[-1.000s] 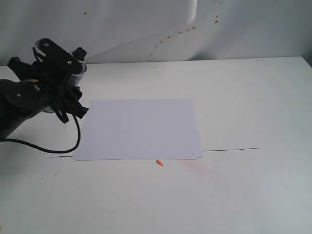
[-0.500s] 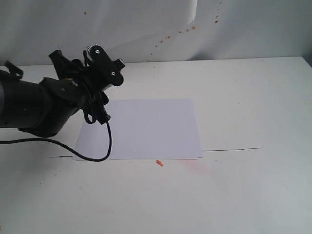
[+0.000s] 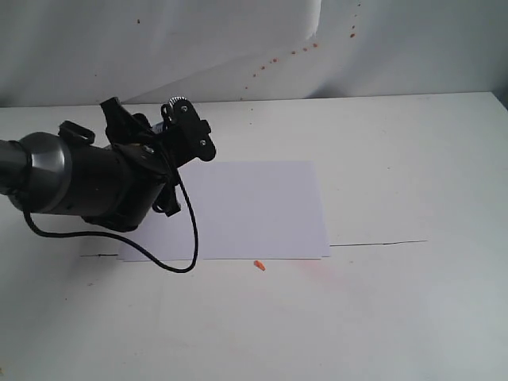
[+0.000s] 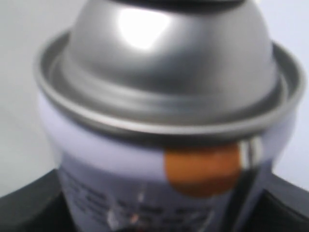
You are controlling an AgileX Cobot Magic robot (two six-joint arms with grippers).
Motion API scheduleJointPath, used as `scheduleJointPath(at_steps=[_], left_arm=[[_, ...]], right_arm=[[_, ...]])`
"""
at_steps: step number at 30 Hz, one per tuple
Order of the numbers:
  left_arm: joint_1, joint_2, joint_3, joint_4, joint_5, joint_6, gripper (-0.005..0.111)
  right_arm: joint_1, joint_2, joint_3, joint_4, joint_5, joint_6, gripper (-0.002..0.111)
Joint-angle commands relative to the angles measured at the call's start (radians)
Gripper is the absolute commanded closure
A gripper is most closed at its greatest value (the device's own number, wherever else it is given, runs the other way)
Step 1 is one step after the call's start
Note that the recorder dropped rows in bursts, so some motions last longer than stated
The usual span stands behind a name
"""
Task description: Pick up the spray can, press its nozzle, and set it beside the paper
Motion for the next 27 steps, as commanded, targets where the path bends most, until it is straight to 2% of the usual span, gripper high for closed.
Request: scheduleJointPath(at_steps=[1,12,27], left_arm=[[-0.018,-0.004,-0.014,-0.013,-0.051,0.004,0.107],[-0.030,-0.007,-0.014,-0.083,-0.046,0.004,0.107],[-0.030,-0.007,-0.014,-0.094,-0.040,0.004,0.107]], right_arm=[[0.004,-0.006,0.004,0.004,-0.006,-0.001,0.108],[0.004,-0.006,0.004,0.004,-0.006,-0.001,0.108],[0.004,-0.006,0.004,0.004,-0.006,-0.001,0.108]])
